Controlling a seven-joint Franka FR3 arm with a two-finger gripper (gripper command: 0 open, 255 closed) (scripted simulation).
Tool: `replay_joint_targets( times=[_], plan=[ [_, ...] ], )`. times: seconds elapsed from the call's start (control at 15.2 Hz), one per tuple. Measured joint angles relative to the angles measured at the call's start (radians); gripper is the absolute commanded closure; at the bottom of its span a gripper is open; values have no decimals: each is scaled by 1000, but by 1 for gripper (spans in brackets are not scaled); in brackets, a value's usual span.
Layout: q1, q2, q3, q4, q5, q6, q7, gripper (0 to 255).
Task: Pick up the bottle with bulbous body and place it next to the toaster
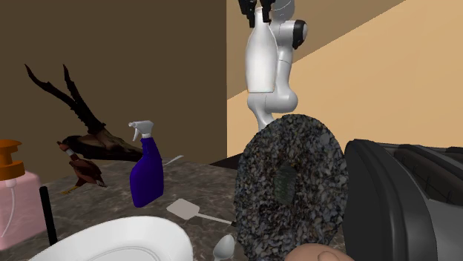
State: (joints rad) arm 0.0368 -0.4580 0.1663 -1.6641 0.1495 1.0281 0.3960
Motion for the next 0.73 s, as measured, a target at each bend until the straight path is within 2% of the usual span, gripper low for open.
replay_joint_targets(
  times=[0.73],
  plan=[
    [50,-18,216,14,161,23,305,255]
  ],
)
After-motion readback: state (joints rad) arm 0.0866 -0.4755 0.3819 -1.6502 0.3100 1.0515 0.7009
